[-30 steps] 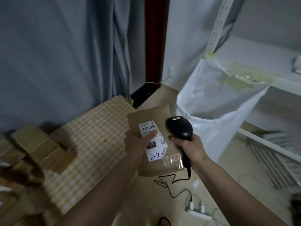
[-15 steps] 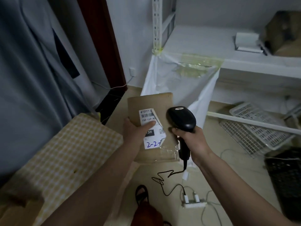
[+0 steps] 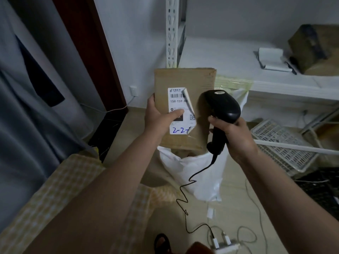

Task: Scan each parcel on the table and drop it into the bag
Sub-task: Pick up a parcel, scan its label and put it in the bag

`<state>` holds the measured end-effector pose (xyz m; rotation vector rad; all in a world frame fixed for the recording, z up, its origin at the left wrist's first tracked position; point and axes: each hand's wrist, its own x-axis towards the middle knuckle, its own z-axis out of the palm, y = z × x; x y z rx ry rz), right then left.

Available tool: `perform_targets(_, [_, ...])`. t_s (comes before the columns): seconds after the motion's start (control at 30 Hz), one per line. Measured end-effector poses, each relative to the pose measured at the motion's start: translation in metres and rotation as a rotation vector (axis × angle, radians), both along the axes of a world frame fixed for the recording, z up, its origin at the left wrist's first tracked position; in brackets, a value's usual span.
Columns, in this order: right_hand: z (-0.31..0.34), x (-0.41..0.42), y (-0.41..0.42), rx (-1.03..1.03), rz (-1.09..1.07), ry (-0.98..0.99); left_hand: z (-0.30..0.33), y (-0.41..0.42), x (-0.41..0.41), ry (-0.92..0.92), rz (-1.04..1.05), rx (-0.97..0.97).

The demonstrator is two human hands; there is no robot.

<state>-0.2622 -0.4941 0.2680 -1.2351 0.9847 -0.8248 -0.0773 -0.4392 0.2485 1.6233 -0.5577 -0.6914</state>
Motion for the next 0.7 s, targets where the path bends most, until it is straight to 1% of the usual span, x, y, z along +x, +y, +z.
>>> perform_targets(0.2, [-0.008,0.016,-0.044,-0.009,-0.031,0.011,-0.013,-0.053,0.021,0.033,-0.069,0.005])
perform_targets(0.37, [-0.034,0.031,-0.086,0.061,-0.057,-0.016,-0.042,-0.101,0.036,0.061,-0.114,0.057])
perform_targets(0.5, [-0.072,0.039,-0.121,0.190,-0.057,-0.005,-0.085,-0.141,0.044,0.059,-0.121,0.165])
perform_targets(0.7, [-0.154,0.039,-0.152,0.483,-0.066,-0.008,-0.173,-0.174,0.038,0.111,-0.146,0.383])
